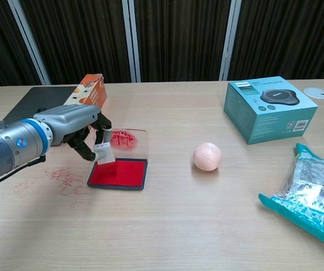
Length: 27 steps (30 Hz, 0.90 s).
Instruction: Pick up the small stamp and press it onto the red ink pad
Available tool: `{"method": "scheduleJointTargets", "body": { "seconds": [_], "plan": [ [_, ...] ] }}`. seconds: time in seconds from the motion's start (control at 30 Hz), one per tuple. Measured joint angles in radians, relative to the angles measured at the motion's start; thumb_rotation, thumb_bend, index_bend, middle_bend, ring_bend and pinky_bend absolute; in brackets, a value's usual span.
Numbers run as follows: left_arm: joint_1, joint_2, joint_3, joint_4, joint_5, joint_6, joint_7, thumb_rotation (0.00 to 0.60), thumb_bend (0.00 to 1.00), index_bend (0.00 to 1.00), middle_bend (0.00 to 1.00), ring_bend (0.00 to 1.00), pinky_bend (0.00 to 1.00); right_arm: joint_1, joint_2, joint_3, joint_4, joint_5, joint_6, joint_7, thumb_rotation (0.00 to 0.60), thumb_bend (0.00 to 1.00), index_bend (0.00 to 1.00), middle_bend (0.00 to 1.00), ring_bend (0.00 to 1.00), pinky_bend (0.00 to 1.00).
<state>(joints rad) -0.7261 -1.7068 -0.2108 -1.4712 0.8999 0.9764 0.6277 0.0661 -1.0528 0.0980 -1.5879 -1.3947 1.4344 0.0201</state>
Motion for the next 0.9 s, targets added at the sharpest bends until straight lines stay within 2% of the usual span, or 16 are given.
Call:
{"method": "scheduleJointTargets", "body": {
  "seconds": [0.9],
  "plan": [
    [-0.051,-0.064,0.038,0.075,-0.096,0.004,0.037,0.600,0.36,0.54,0.55,0.79,0.87,0.001,-0.004,0.001,0.012,0.008,-0.009,0.007,0.600,0.00,0.00,0.00,0.00,0.00]
  ]
}}
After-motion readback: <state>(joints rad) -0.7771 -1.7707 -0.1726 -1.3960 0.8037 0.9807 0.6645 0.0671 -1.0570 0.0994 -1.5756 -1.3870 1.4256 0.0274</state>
